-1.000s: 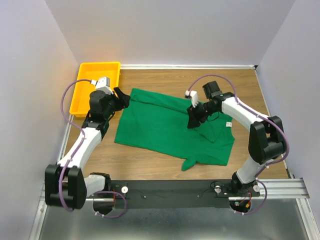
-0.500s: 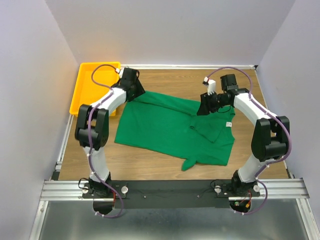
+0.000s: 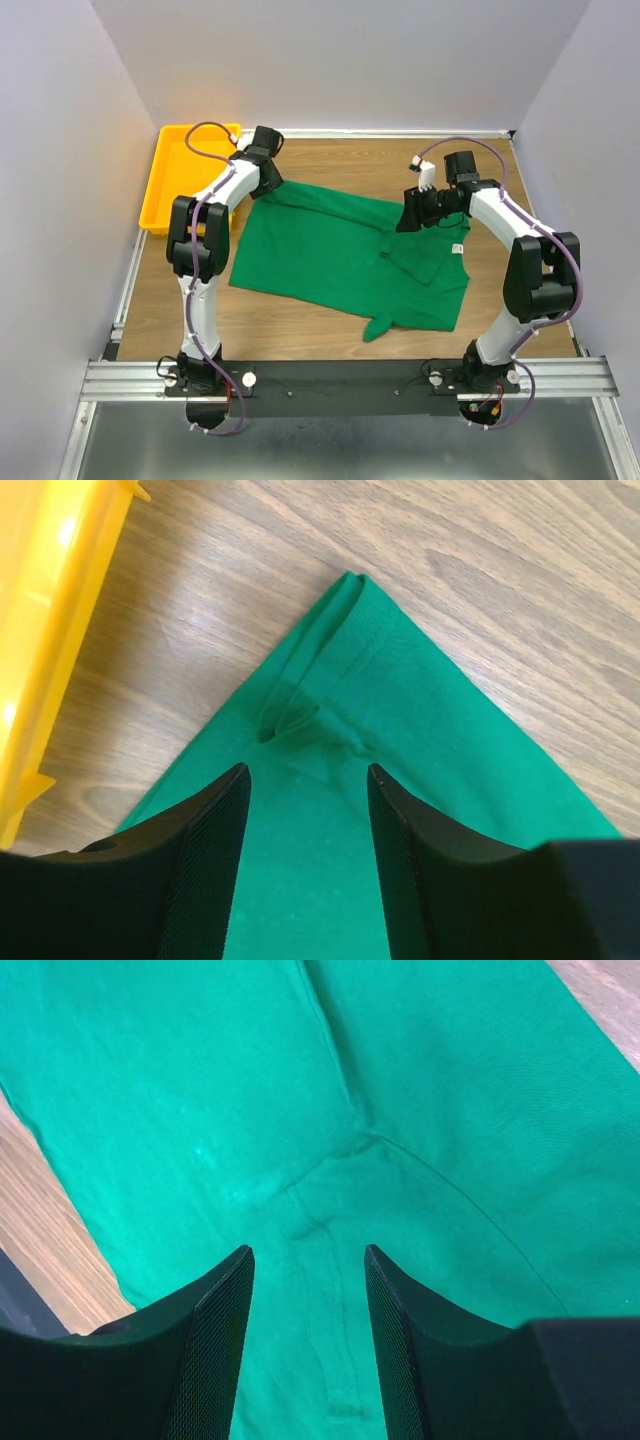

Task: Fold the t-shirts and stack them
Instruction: Fold the tshirt

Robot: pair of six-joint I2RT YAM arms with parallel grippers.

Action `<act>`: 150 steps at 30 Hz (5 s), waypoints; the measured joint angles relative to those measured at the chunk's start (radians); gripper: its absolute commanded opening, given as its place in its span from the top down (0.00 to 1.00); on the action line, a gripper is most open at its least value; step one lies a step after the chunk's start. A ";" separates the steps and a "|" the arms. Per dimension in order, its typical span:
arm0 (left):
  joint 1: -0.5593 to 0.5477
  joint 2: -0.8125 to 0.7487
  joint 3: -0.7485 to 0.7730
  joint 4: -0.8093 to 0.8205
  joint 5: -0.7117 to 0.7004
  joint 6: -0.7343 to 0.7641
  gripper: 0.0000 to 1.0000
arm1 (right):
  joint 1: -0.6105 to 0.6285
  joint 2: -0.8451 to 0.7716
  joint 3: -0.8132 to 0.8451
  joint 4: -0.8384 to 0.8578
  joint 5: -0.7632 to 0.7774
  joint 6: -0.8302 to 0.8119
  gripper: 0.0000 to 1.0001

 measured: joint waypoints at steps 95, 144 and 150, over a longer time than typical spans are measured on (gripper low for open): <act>0.076 -0.561 -0.475 0.372 0.190 0.463 0.26 | 0.279 0.445 0.604 -0.108 -0.032 -0.116 0.31; 0.183 -0.852 -0.764 0.459 0.381 0.365 0.29 | 0.483 0.649 0.704 -0.026 0.111 -0.064 0.35; 0.182 -0.710 -0.737 0.477 0.500 0.359 0.32 | 0.479 0.618 0.685 -0.023 0.126 -0.066 0.34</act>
